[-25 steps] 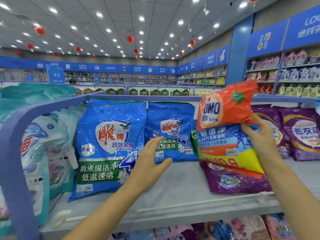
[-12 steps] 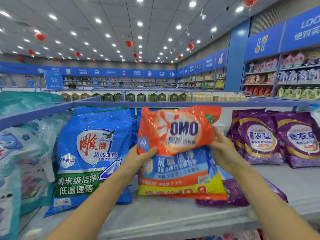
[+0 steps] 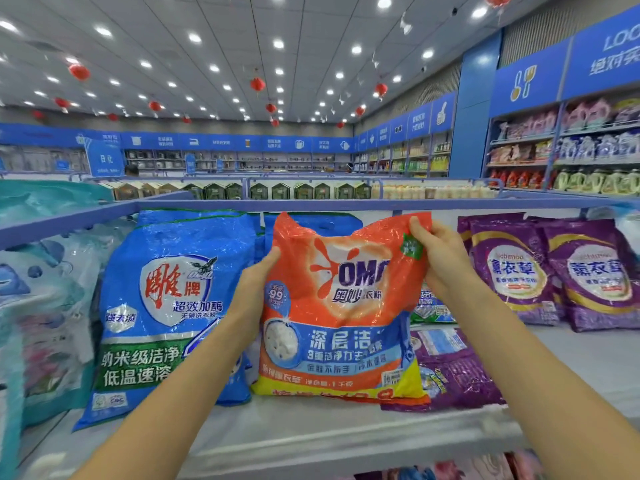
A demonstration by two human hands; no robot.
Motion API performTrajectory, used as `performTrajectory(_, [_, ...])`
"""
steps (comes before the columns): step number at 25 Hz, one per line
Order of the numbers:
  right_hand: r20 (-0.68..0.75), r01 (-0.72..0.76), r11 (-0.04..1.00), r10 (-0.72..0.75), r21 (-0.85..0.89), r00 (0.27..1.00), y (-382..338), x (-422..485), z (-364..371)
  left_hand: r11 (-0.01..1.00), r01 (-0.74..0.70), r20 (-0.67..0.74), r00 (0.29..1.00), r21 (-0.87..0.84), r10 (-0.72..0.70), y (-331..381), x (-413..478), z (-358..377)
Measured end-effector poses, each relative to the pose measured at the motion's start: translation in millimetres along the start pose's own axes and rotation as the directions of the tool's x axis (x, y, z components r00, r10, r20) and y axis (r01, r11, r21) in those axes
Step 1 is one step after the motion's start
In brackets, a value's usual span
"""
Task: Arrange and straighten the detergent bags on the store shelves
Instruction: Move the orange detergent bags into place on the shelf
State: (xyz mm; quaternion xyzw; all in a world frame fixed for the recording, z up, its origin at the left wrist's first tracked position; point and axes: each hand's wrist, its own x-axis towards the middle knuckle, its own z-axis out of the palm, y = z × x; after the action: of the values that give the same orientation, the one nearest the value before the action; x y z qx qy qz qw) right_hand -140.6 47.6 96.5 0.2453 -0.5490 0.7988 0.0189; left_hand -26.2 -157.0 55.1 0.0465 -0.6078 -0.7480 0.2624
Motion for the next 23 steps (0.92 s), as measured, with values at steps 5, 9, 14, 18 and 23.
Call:
performTrajectory(5, [0.051, -0.001, 0.998, -0.002, 0.062, 0.999, -6.0, -3.2, 7.8, 0.966, -0.243, -0.036, 0.968, 0.089, 0.247, 36.4, 18.9, 4.8])
performTrajectory(9, [-0.016, 0.006, 0.997, -0.005, 0.072, 1.0, -10.5, -4.0, 0.6, 0.933, -0.356, -0.215, 0.909, 0.051, 0.358, 38.5, 20.6, 1.2])
performTrajectory(14, [-0.044, 0.052, 0.996, -0.049, 0.074, 0.998, -15.6, -0.2, 1.7, 0.899, -0.438, -0.275, 0.862, 0.019, 0.426, 40.7, 17.9, -3.2])
performTrajectory(18, [-0.017, 0.039, 0.999, -0.039, -0.001, 0.999, -10.7, 4.0, 1.0, 0.914, -0.405, -0.245, 0.886, 0.008, 0.394, 36.6, 19.2, -4.9])
performTrajectory(23, [-0.007, -0.004, 0.999, 0.004, 0.039, 1.0, -8.3, 8.5, 0.4, 1.0, 0.008, 0.082, 0.997, 0.003, -0.008, -5.8, 7.6, -19.7])
